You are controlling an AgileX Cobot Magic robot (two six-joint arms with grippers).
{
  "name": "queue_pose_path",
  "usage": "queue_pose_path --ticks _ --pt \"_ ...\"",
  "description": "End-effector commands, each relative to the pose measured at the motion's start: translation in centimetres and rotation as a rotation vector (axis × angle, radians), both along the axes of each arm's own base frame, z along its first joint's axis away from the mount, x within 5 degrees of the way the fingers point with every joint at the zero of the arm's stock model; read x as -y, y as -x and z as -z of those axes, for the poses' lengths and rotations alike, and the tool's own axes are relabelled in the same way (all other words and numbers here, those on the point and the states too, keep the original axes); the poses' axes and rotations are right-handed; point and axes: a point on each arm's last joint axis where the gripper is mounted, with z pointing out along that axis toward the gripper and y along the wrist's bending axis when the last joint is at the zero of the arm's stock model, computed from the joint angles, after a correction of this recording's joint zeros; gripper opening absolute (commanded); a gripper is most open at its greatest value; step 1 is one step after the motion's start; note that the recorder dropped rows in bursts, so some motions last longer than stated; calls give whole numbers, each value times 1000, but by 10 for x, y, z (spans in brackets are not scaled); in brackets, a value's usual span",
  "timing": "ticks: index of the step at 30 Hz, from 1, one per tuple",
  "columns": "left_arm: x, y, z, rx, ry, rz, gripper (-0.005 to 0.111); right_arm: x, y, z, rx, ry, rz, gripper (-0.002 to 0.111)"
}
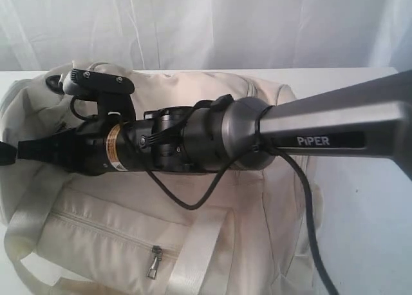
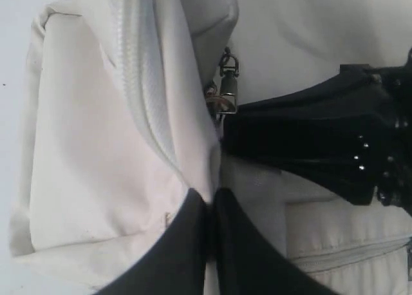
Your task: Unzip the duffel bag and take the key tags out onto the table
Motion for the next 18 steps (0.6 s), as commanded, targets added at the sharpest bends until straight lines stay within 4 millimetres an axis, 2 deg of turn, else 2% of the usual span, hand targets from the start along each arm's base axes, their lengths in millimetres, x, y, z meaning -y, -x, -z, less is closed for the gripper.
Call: queue_pose_path --ticks 1,6,11,14,18 --pt "7 3 -12 39 93 -1 0 9 1 -27 94 7 -5 0" --pt "7 3 -12 35 95 4 0 25 -5 -50 169 76 109 0" --pt "9 6 -10 7 91 34 0 31 -12 -52 239 129 124 0" --pt "12 14 5 -70 124 62 0 41 -30 -53 234 118 162 0" --pt "15 21 20 -132 161 55 0 46 -44 -57 224 24 116 0"
